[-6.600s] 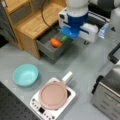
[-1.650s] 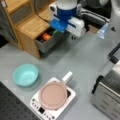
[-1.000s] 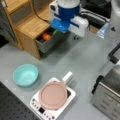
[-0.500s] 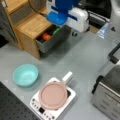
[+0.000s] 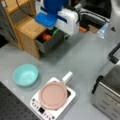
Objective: Open the drawer. Pick up the carrot. Put the carrots in the drawer.
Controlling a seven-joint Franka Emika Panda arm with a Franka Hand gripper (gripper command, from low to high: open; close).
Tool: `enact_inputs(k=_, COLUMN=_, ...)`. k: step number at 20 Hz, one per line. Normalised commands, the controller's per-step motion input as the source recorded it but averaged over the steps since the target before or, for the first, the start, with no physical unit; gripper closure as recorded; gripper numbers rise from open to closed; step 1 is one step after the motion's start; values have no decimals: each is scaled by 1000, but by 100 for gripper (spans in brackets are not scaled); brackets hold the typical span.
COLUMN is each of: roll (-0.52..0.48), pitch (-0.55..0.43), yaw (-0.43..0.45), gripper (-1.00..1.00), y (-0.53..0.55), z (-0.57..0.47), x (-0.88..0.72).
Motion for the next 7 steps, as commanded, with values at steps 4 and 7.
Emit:
enact_inputs(k=4, roll=-61, pitch=199, yaw=83, gripper=-100, y=-17, z=288, x=249)
enact_inputs(k=7, roll=-49, pitch=219, yaw=71, gripper=-100, y=18, z=243, x=246)
